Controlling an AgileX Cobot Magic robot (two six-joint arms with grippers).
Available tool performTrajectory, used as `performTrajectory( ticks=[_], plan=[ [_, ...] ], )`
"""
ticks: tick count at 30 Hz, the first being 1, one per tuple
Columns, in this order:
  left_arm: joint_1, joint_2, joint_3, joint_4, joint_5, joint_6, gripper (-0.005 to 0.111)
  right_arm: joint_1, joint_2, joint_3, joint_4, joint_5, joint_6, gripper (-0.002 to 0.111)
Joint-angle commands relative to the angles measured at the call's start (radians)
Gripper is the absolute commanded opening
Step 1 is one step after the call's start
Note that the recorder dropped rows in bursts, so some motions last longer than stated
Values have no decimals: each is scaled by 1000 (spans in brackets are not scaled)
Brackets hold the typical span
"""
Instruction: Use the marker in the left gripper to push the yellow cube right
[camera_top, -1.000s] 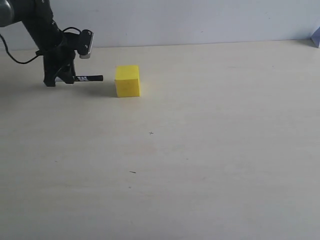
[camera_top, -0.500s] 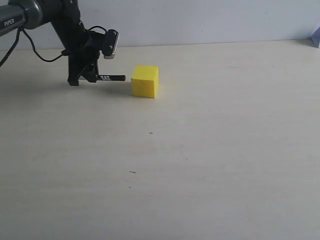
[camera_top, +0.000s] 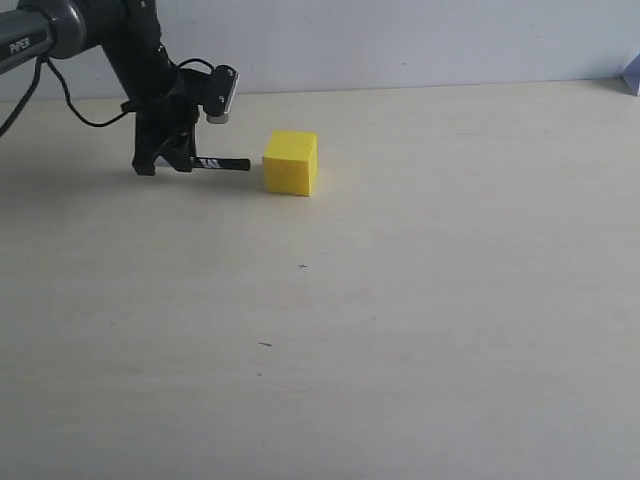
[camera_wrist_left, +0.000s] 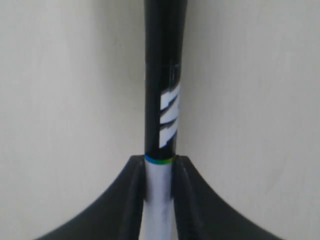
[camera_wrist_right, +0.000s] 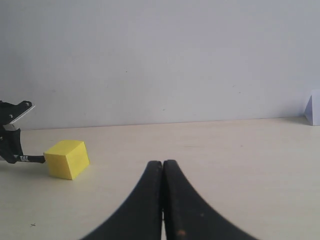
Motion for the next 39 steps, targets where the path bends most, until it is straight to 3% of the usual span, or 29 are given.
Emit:
performTrajectory(
  ticks=[1, 6, 23, 39],
  plan=[
    [-49, 0, -10, -16, 5, 2, 0, 1, -5, 5, 0, -8, -2, 0],
    [-70, 0, -13, -9, -9, -1, 0, 1, -5, 5, 0, -8, -2, 0],
    [-28, 0, -13, 67, 28, -147, 0, 1, -5, 5, 0, -8, -2, 0],
    [29, 0, -13, -55, 28, -154, 0, 1, -5, 5, 0, -8, -2, 0]
  ],
)
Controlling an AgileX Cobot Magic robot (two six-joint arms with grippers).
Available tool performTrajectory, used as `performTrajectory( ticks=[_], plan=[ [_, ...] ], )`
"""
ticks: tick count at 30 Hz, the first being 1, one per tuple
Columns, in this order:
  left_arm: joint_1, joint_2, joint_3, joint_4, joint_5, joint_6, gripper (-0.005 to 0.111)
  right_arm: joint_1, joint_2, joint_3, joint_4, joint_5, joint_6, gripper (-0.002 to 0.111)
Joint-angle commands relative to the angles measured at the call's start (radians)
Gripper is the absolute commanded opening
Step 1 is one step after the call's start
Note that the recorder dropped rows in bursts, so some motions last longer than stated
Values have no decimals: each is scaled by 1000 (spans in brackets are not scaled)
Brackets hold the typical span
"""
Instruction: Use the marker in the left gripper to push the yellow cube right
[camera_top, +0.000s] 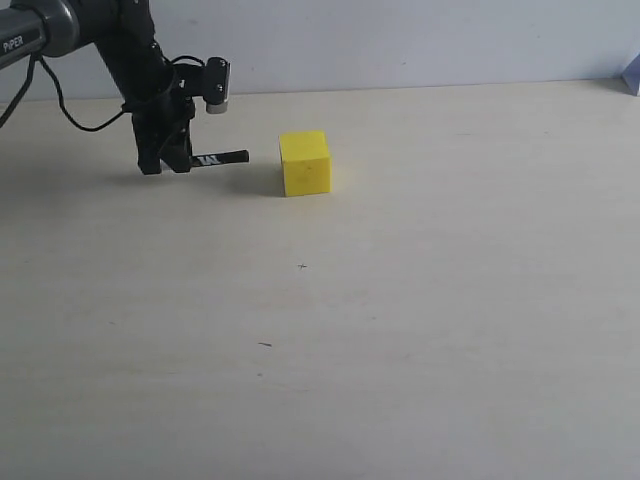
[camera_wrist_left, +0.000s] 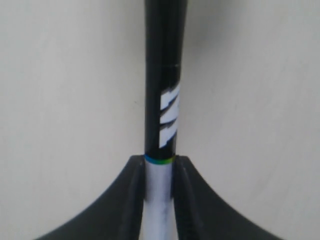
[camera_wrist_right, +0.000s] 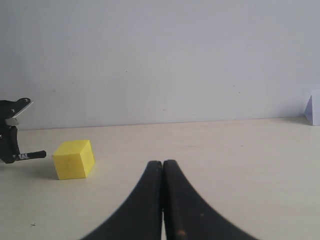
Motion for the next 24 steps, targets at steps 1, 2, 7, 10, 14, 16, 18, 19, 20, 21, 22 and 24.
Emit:
performTrajectory(
  ticks=[1, 2, 7, 10, 14, 16, 18, 19, 20, 21, 22, 24],
  plan=[
    [6, 0, -8, -20, 4, -10, 0, 1, -5, 5, 0, -8, -2, 0],
    [6, 0, -8, -20, 4, -8, 0, 1, -5, 5, 0, -8, -2, 0],
    [-20, 0, -8, 0, 4, -8, 0, 1, -5, 5, 0, -8, -2, 0],
    [-44, 0, -8, 34, 4, -11, 0, 1, -5, 5, 0, -8, -2, 0],
    [-63, 0, -8, 34, 4, -11, 0, 1, -5, 5, 0, -8, -2, 0],
    [-65, 0, -8, 34, 4, -29, 0, 1, -5, 5, 0, -8, -2, 0],
    [-65, 0, -8, 34, 4, -51, 0, 1, -5, 5, 0, -8, -2, 0],
    [-65, 0, -8, 34, 4, -61, 0, 1, -5, 5, 0, -8, -2, 0],
    [-65, 0, -8, 34, 4, -63, 0, 1, -5, 5, 0, -8, -2, 0],
    [-66, 0, -8, 34, 4, -65, 0, 1, -5, 5, 0, -8, -2, 0],
    [-69, 0, -8, 31, 4, -65, 0, 1, -5, 5, 0, -8, -2, 0],
    [-83, 0, -8, 16, -3, -65, 0, 1, -5, 5, 0, -8, -2, 0]
  ],
)
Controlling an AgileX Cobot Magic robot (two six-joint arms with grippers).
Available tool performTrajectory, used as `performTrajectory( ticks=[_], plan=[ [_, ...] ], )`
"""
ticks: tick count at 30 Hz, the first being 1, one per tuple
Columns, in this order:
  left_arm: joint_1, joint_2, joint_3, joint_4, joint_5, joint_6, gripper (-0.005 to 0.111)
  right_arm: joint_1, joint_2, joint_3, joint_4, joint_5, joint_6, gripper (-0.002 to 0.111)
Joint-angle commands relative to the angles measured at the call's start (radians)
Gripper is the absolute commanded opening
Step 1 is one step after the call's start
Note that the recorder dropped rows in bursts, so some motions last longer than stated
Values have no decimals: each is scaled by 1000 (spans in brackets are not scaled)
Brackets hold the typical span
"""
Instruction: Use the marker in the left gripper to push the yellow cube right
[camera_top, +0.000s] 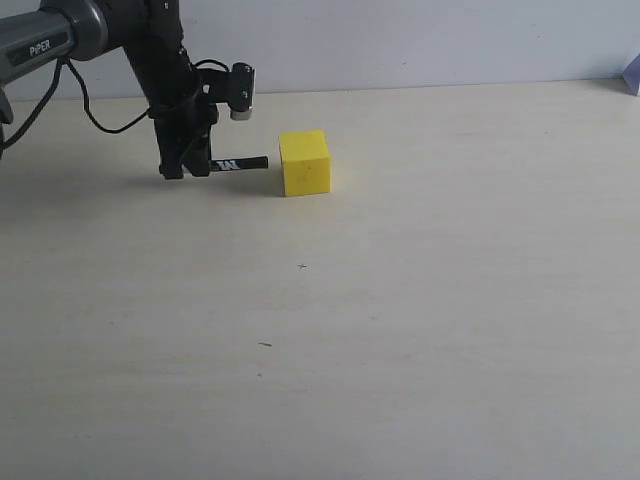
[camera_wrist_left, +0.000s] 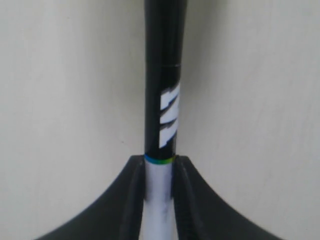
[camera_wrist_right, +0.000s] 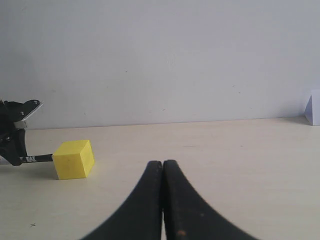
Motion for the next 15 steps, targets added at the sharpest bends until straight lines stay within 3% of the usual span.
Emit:
performTrajectory(
  ticks=[1, 7, 15],
  plan=[
    [-32, 0, -8, -19, -17, -16, 0, 1, -5, 5, 0, -8, -2, 0],
    [-82, 2, -8, -19, -69, -16, 0, 1, -5, 5, 0, -8, -2, 0],
    [-46, 2, -8, 40, -30, -91, 0, 1, -5, 5, 0, -8, -2, 0]
  ],
)
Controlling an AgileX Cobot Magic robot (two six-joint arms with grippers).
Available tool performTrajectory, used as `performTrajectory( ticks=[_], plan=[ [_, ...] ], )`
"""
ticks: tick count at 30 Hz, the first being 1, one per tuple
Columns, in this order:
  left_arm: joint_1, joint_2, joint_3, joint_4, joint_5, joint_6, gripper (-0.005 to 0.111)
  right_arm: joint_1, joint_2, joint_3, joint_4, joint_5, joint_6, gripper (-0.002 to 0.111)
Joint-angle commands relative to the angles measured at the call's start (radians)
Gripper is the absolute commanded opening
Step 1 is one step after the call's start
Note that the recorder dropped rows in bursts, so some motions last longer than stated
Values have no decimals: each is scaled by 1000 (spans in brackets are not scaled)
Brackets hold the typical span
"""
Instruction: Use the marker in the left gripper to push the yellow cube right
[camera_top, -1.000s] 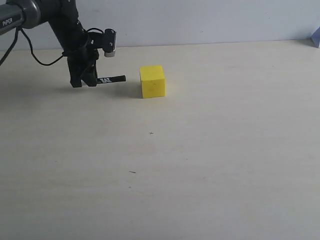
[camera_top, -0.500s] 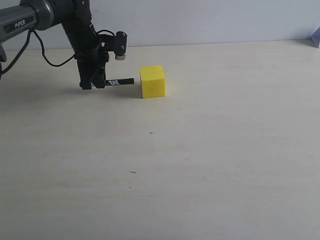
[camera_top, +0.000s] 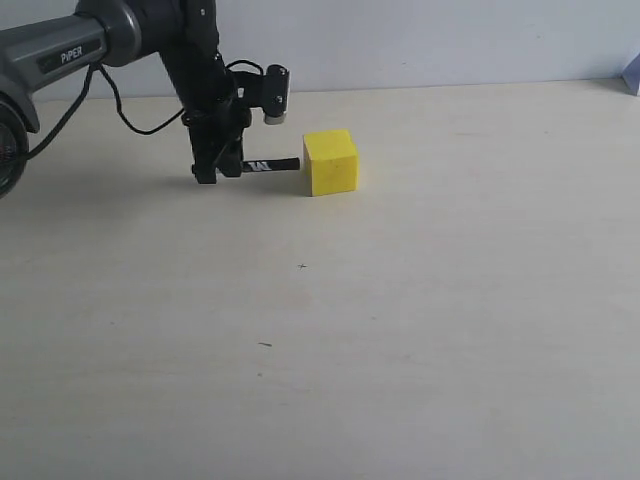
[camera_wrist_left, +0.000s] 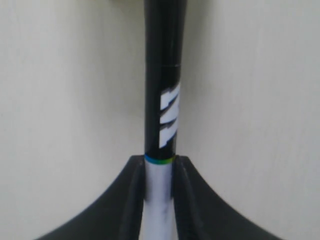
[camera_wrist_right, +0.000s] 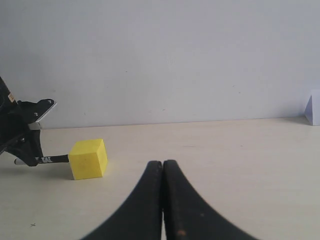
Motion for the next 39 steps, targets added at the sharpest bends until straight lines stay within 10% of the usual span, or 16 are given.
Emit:
performTrajectory(
  ticks=[1, 22, 39],
  plan=[
    [32, 2, -8, 48, 19, -76, 0, 1, -5, 5, 0, -8, -2, 0],
    [-102, 4, -8, 35, -111, -172, 0, 1, -5, 5, 0, -8, -2, 0],
    [-102, 4, -24, 356, -49, -504, 0, 1, -5, 5, 0, -8, -2, 0]
  ],
)
